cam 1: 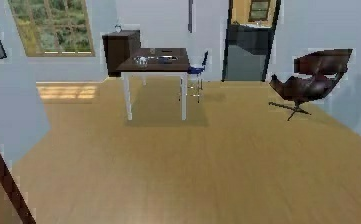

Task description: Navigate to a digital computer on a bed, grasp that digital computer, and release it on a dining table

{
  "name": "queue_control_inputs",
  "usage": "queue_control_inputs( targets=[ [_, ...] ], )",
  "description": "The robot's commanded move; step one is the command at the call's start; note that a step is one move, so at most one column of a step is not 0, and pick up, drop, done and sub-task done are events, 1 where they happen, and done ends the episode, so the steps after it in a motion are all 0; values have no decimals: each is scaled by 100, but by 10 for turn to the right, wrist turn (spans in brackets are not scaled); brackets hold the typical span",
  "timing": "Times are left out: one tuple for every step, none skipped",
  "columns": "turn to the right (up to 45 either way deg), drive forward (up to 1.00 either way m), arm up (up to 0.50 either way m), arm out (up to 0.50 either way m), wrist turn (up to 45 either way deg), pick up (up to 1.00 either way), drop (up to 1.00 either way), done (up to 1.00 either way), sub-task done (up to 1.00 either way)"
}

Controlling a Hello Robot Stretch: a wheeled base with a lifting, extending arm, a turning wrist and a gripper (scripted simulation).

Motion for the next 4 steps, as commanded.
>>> queue_control_inputs(
  targets=[
    [450, 0, 0, 0, 0, 0, 0, 0, 0],
    [420, 0, 0, 0, 0, 0, 0, 0, 0],
    [0, 25, 0, 0, 0, 0, 0, 0, 0],
    [-450, 0, 0, 0, 0, 0, 0, 0, 0]
  ],
)
